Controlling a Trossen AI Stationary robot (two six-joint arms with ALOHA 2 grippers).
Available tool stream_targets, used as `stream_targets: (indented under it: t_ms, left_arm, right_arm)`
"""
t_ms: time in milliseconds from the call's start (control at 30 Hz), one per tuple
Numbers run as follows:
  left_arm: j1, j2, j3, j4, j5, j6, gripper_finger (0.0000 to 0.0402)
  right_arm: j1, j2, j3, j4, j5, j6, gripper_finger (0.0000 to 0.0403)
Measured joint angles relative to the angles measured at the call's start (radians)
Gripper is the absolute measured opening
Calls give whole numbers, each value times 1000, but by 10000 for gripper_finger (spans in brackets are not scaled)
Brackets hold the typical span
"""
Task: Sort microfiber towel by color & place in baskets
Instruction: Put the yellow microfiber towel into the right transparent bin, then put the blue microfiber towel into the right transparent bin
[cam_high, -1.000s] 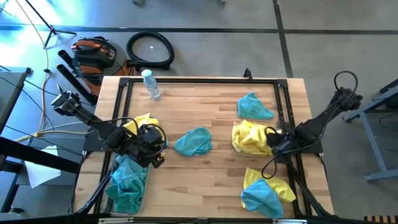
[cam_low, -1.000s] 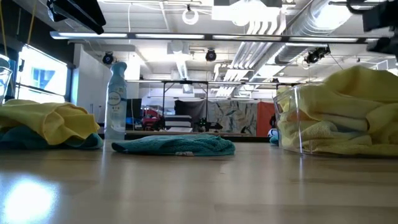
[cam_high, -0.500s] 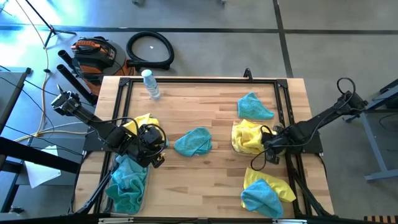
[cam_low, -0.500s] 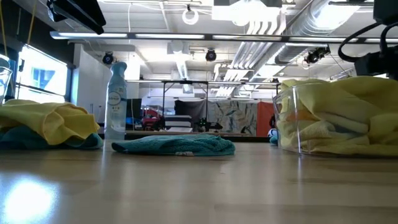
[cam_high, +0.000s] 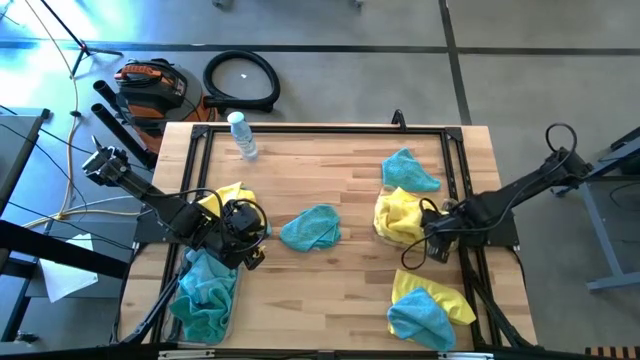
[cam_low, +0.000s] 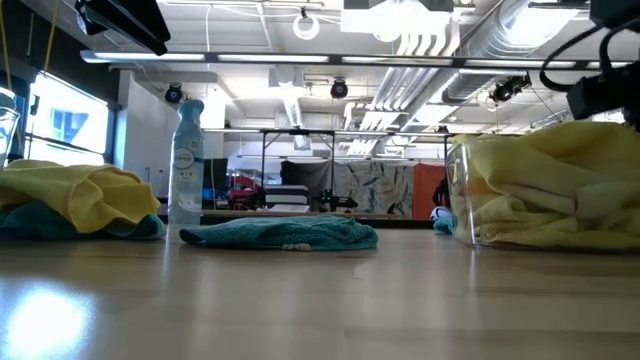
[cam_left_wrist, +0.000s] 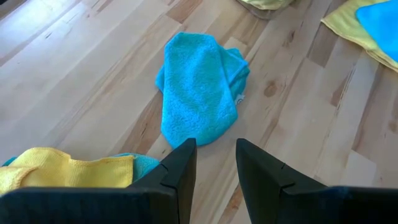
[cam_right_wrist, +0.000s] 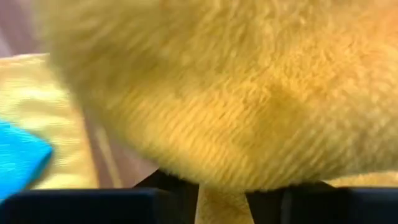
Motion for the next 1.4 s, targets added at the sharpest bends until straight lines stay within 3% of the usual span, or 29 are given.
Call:
stream_targets:
  t_ms: [267,467,867,1133,1267,1400]
  left_arm:
    - [0,0,0,0,0,0,101]
    - [0,0,0,-1,-1,28,101]
    - [0,0,0,-1,6,157,101]
    - [5,0,0,-39,65,220,101]
    - [30,-3,0,-137,101,229,101]
    - [72,-23,0,-209,125,247,101]
  right_arm:
    - [0,-1,195,-188,2,0,119]
    - [0,-1,350,-328,11,112,119]
    - [7,20,442,-279,109,468,112]
    - [120,174,443,-59,128,576,13]
    - [194,277,477,10,141,690,14]
    - [262,413,617,-69,158,766,4]
